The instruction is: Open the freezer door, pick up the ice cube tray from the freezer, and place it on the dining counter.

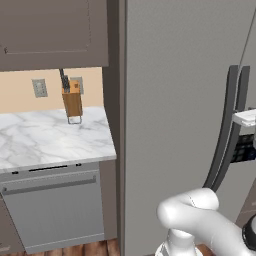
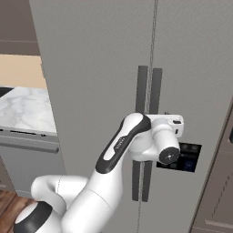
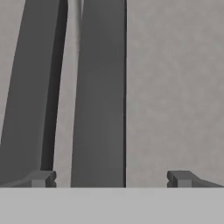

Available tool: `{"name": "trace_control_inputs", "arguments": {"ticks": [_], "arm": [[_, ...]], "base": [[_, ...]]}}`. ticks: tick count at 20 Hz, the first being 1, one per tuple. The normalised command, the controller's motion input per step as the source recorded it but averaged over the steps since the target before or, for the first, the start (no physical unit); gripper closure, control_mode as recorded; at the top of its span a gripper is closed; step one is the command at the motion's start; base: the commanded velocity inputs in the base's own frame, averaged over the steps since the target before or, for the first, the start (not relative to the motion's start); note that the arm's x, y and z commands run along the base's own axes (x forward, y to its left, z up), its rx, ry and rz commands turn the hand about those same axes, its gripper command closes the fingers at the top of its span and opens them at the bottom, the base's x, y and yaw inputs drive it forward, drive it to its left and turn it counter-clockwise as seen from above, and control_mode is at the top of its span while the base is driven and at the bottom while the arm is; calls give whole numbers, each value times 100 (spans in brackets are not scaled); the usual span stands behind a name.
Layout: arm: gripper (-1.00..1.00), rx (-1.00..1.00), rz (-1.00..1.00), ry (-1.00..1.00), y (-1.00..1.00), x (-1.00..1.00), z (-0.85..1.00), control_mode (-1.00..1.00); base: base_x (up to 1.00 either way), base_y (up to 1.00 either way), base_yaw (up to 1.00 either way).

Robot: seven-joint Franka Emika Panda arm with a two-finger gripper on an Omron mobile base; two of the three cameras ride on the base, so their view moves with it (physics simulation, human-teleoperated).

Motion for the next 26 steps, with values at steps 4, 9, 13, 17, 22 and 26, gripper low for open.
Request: {"name": "trace_control_inputs", "arguments": {"ticks": [4,9,13,17,22,26], "arm": [[-100,0,-2,0,0,0,0,-100],[-100,0,-2,0,0,0,0,-100],[-100,0,-1,0,0,2,0,-100],[-100,0,0,0,0,9,0,-100],[-100,0,0,0,5,14,0,-100],[-100,0,0,0,1,8,0,-100]], "base": [[0,0,0],[0,0,0],[0,0,0],[0,0,0],[0,0,0],[0,0,0]]}}
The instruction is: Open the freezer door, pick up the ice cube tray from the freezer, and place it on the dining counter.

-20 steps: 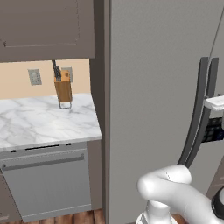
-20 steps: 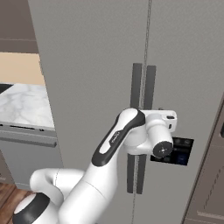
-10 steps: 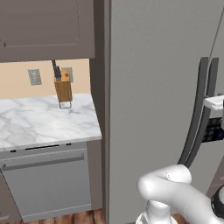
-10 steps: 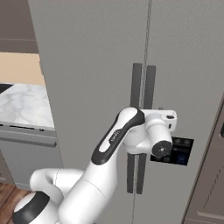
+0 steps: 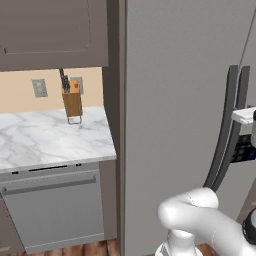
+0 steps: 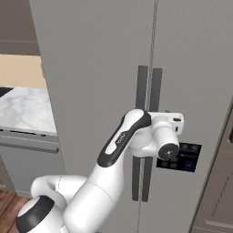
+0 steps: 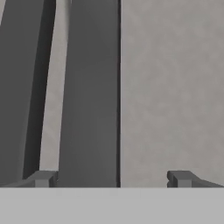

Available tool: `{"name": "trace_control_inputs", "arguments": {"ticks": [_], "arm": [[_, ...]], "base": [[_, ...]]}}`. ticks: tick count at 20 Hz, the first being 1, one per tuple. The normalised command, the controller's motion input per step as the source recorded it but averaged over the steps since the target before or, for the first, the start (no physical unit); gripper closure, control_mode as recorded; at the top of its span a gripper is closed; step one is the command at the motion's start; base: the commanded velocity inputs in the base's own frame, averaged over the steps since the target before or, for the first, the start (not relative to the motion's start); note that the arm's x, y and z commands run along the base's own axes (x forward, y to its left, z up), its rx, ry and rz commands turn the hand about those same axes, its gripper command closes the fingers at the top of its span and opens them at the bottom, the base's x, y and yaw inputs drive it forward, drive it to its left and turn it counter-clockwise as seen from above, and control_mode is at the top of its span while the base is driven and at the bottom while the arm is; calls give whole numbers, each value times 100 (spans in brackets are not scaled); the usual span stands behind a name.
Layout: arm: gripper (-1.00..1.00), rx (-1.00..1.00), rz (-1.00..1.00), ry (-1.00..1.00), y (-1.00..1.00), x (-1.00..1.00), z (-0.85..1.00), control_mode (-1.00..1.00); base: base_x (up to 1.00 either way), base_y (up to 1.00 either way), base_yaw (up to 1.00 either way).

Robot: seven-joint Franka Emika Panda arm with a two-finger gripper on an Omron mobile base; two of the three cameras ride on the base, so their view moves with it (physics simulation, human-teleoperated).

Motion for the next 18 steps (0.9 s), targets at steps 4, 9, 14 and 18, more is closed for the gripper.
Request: {"name": "trace_control_inputs", "arguments": {"ticks": [4,9,14,18], "arm": [[-100,0,0,0,0,1,0,-100],[100,0,0,0,0,0,0,-100],[100,0,0,0,0,0,0,-100],[100,0,0,0,-6,-3,0,-100]], "base": [[0,0,0],[0,0,0],[0,0,0],[0,0,0]]}}
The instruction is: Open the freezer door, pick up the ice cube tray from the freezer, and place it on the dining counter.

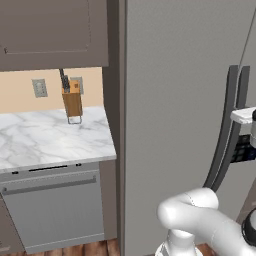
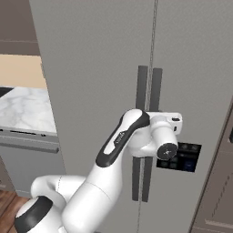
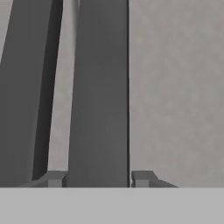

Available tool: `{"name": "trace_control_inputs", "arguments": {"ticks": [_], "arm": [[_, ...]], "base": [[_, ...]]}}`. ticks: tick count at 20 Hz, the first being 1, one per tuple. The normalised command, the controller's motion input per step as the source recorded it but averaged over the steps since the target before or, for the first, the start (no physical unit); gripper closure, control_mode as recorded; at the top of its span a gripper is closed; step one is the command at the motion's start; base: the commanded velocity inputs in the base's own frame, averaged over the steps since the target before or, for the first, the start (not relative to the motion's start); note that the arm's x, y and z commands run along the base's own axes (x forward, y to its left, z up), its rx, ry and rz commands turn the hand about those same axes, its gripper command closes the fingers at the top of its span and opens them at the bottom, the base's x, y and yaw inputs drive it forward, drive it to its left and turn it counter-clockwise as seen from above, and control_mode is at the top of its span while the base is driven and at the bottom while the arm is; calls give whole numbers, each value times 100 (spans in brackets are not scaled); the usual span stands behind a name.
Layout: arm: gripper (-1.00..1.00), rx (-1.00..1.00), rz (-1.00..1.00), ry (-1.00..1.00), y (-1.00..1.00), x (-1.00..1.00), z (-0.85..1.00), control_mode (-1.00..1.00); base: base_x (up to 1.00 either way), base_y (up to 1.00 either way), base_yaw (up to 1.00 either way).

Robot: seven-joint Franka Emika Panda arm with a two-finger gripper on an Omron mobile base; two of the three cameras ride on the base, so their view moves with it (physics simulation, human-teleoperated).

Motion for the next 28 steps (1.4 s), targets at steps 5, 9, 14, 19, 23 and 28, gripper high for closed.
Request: {"name": "trace_control_inputs", "arguments": {"ticks": [5,9,14,19,23,28], "arm": [[100,0,0,0,-41,-35,0,-100],[100,0,0,0,-51,-59,0,-100],[100,0,0,0,-52,-64,0,-100],[100,0,0,0,-49,-59,0,-100],[100,0,0,0,-49,-60,0,-100],[100,0,0,0,-44,-54,0,-100]], "base": [[0,0,0],[0,0,0],[0,0,0],[0,0,0],[0,0,0],[0,0,0]]}}
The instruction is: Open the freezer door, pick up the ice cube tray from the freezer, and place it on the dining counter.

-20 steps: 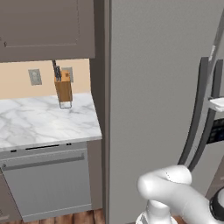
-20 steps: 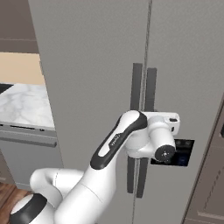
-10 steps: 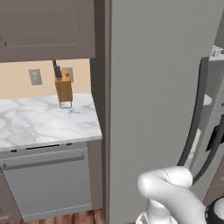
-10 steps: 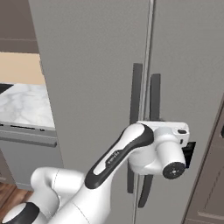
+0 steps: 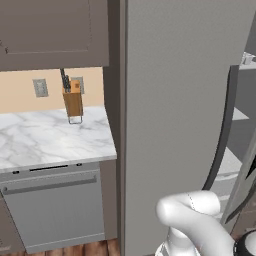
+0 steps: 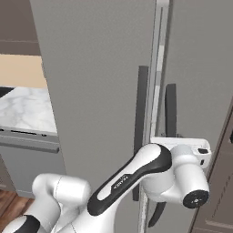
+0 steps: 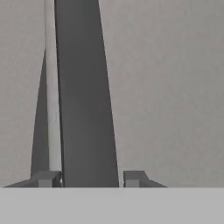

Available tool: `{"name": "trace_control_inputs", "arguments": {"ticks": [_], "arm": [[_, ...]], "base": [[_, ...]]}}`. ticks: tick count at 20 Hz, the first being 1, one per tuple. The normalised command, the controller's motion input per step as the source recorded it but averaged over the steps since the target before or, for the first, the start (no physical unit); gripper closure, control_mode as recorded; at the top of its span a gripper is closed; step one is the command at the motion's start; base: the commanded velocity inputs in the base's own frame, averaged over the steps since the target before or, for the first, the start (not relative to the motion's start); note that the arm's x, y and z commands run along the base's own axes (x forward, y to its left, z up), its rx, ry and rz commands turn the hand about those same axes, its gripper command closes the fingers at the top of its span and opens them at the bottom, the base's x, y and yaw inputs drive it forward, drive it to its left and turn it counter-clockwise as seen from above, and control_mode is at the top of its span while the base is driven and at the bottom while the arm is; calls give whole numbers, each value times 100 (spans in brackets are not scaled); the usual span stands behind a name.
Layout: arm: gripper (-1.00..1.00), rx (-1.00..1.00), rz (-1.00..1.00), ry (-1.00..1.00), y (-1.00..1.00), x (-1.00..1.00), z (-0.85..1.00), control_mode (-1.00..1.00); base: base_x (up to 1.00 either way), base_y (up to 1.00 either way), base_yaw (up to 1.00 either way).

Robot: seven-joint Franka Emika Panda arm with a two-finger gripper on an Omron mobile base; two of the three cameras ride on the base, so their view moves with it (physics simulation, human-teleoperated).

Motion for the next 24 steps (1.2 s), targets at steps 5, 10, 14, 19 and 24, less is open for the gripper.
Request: {"name": "trace_control_inputs", "arguments": {"ticks": [5,10,14,19,24], "arm": [[100,0,0,0,-36,-43,0,-100],[100,0,0,0,-36,-42,0,-100],[100,0,0,0,-29,-34,0,-100],[100,0,0,0,-13,-22,0,-100],[100,0,0,0,-11,-19,0,-100]], "base": [[0,0,0],[0,0,0],[0,0,0],[0,0,0],[0,0,0]]}}
